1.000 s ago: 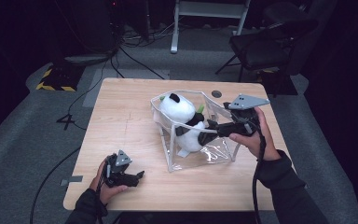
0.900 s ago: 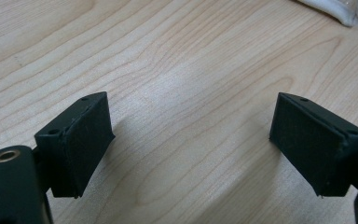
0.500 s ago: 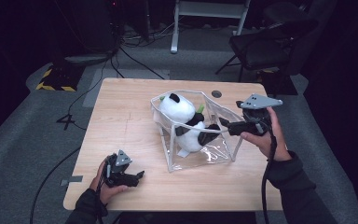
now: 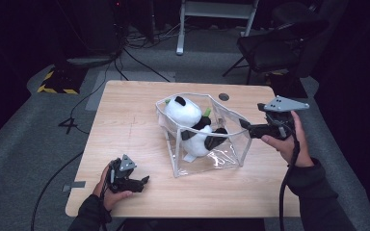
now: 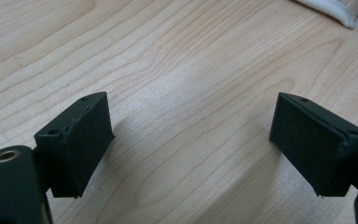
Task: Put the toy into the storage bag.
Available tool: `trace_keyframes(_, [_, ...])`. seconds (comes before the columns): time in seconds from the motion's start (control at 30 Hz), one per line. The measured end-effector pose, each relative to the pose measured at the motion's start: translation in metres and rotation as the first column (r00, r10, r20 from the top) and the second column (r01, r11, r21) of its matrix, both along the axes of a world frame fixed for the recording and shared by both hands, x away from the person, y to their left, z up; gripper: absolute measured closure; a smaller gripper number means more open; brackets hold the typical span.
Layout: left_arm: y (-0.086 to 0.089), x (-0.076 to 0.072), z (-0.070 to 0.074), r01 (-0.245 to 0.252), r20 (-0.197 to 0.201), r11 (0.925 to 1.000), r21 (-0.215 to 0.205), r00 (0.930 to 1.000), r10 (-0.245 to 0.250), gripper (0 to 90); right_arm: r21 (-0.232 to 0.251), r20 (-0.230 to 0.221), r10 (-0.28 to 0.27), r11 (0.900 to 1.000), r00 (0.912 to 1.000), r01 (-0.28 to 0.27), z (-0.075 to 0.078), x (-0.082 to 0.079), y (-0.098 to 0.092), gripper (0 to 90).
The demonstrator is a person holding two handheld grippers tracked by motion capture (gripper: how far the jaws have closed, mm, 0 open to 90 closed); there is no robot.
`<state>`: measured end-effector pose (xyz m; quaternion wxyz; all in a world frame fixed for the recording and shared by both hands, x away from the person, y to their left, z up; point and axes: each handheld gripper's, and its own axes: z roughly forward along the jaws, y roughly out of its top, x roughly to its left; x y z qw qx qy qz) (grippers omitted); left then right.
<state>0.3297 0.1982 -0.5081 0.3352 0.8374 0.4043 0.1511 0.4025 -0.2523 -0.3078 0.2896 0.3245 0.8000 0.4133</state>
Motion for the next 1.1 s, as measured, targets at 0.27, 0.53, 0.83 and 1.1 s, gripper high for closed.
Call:
trace_keyframes(0.27, [0.000, 0.000, 0.000, -0.001, 0.000, 1.0000, 0.001, 1.0000, 0.001, 13.1, 0.017, 0.004, -0.026, 1.000, 0.9996, 0.026, 0.003, -0.002, -0.018, 17.4])
trace_keyframes(0.53, [0.000, 0.000, 0.000, -0.002, 0.000, 1.0000, 0.000, 1.0000, 0.002, 13.1, 0.013, 0.015, -0.041, 0.999, 0.9990, 0.041, 0.002, -0.006, -0.026, 17.6])
trace_keyframes(0.83, [0.000, 0.000, 0.000, 0.000, 0.000, 1.0000, 0.001, 1.0000, 0.000, 13.1, -0.006, 0.006, -0.060, 0.998, 0.9982, 0.060, -0.004, -0.008, -0.036, 18.0])
trace_keyframes(1.1, [0.000, 0.000, 0.000, 0.000, 0.001, 1.0000, 0.001, 1.0000, 0.000, 13.1, -0.032, -0.006, -0.067, 0.997, 0.9978, 0.067, -0.016, -0.009, -0.043, 18.1])
